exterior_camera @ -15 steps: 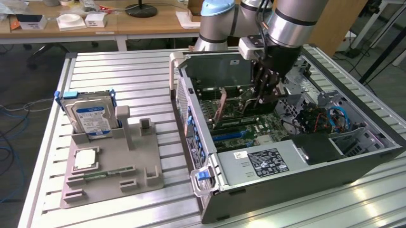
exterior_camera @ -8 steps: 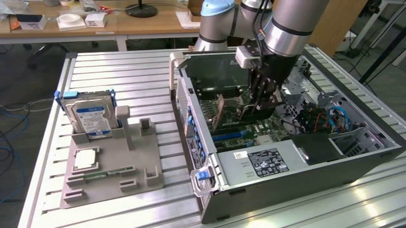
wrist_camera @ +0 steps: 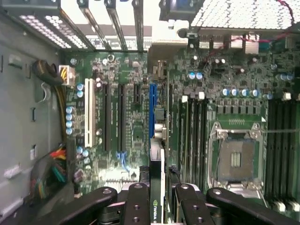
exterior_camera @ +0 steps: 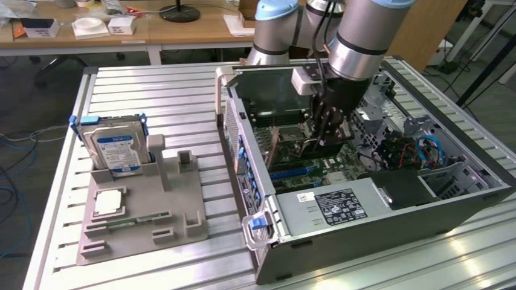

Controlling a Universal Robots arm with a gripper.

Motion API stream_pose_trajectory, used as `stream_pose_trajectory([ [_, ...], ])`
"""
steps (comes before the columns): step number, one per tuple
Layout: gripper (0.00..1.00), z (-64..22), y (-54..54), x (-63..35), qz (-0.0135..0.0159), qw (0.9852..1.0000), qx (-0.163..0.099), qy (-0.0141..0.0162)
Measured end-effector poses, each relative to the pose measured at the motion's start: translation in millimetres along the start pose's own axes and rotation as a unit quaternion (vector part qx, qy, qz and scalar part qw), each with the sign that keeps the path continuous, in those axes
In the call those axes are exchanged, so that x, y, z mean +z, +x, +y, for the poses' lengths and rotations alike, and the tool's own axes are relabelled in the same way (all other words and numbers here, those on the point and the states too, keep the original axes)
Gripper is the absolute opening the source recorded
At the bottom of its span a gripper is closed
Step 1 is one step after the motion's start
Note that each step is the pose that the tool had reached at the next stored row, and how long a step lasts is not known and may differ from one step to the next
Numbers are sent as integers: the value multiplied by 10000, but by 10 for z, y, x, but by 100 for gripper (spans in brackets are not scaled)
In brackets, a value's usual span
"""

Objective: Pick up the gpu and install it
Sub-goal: 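Insert the gpu into the slot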

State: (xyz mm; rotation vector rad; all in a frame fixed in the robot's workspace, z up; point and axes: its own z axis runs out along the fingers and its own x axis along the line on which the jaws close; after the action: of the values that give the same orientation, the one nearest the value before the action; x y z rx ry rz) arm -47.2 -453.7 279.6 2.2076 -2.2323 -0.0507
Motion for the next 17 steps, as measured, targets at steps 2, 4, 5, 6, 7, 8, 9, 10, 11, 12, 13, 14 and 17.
stream_pose_trajectory([
  [2,26,0,9,16,6,10000,-1,0],
  [4,26,-4,9,16,16,10000,-1,0],
  [5,26,-4,12,23,16,10000,0,0],
  [6,26,4,13,38,14,10000,1,7],
  [7,26,20,14,51,15,10000,-1,17],
  [8,26,25,15,65,16,10000,-1,28],
  [9,26,32,15,79,16,10000,-1,41],
  [10,26,52,16,91,17,10000,-2,60],
  [11,26,79,16,106,17,10000,0,78],
  [12,26,110,17,124,17,10000,4,92],
  [13,26,145,18,143,16,9999,7,99],
  [14,26,181,18,163,17,9999,9,100],
  [17,26,275,21,218,22,9999,19,105],
])
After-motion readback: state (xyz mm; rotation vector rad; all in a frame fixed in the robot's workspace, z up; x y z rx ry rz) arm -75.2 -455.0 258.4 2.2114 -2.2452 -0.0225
